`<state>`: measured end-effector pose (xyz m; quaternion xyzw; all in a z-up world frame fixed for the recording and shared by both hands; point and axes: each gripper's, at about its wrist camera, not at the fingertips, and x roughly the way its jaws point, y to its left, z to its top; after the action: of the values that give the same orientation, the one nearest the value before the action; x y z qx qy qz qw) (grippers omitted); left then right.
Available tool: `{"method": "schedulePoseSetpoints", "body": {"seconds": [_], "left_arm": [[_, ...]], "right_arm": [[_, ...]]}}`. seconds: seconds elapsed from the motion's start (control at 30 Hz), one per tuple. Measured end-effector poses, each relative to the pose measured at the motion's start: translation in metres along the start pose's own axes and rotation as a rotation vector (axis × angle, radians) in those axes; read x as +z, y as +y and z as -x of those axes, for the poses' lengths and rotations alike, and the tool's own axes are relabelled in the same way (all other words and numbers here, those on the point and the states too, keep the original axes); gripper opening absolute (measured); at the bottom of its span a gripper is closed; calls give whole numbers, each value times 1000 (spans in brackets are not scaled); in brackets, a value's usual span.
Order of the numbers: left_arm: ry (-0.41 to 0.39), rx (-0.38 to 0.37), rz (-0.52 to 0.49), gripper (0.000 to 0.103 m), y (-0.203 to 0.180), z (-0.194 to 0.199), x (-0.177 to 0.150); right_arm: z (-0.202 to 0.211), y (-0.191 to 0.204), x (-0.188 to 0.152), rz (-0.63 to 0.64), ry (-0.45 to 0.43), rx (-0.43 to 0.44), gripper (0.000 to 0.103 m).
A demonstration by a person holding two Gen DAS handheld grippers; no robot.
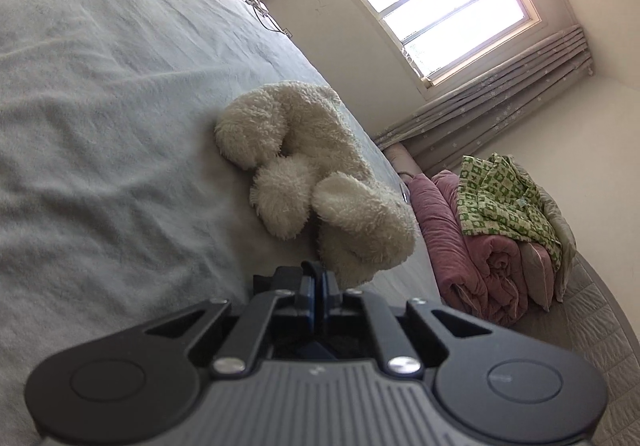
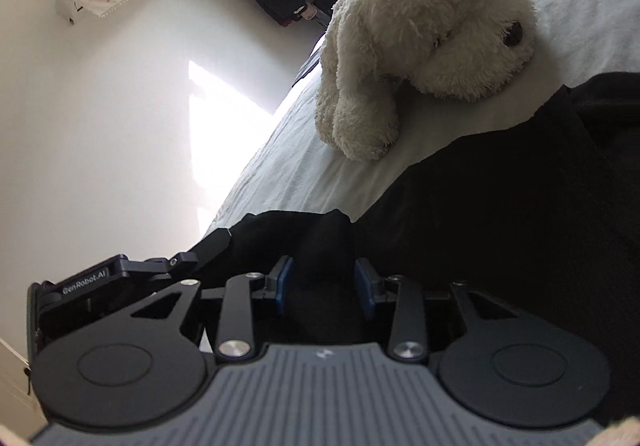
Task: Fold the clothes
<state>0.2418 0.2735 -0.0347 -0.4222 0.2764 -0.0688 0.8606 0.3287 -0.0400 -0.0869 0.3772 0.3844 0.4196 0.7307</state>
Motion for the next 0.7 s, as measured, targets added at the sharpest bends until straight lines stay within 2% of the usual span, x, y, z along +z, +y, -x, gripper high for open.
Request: {"method": "schedulePoseSetpoints", "body": {"seconds": [0.13, 0.27, 0.37, 0.5, 0.6, 0.7], "left_arm": [[67, 34, 7, 3, -12, -29, -10], [175, 18, 1, 5, -17, -56, -26], [180, 11, -20, 6, -21, -51, -31], [129, 4, -103, 33, -33, -22, -27], [115, 56, -213, 38, -43, -5, -23], [135, 131, -342, 41, -47, 10, -24]], "right_arm": [[26, -27, 15, -211, -65, 136, 56], [34, -50, 15, -337, -82, 114, 57], [45, -48, 9, -356, -81, 122, 57], [49, -40, 6, -315, -75, 84, 57], [41, -31, 15, -230, -63, 9, 57], [32, -11, 17, -63, -45, -126, 57]]}}
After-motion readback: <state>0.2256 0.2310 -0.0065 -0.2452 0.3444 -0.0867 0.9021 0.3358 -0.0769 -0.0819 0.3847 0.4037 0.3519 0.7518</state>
